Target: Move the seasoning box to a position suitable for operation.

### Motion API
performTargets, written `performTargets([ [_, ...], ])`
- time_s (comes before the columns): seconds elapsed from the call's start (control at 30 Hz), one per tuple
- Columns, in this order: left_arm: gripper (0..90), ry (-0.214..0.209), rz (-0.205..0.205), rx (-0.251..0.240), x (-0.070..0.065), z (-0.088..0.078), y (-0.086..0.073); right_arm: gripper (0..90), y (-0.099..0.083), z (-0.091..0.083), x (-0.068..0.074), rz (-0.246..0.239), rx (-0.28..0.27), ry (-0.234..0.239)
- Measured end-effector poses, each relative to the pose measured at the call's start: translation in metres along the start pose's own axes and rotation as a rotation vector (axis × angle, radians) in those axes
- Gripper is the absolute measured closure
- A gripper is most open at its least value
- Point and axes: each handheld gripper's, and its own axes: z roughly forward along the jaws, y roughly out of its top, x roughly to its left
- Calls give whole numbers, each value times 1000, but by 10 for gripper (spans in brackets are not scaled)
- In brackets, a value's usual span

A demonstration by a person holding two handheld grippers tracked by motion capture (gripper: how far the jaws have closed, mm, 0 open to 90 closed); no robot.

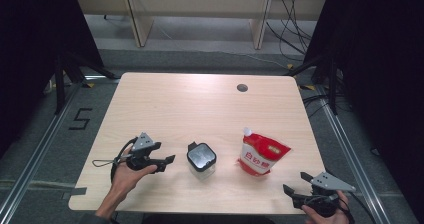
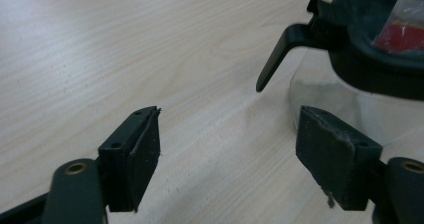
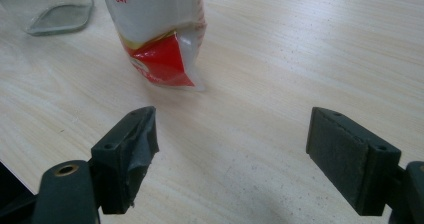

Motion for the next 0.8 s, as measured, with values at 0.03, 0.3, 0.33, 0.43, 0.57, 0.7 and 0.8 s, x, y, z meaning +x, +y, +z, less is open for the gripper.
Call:
performTargets([
  [0.03,286,1,8,-9,0,0,4,215,0,0,-1,-10,0,-5],
  [0.3,487,-24,9,-41,-1,1,25,220,0,0,0,5,10,-3],
  [0.33,487,-29,26,-40,-1,2,28,220,0,0,0,5,10,-3],
  [0.43,636,-31,68,-21,-6,9,38,221,0,0,-1,4,5,-6],
  [0.57,743,-46,100,-21,-17,18,54,221,0,0,-2,-4,6,-7],
  [0.7,828,-63,106,-30,-26,25,64,222,0,0,-1,3,12,-11],
  [0.8,876,-67,118,-23,-31,32,71,221,0,0,-3,-7,5,-18],
])
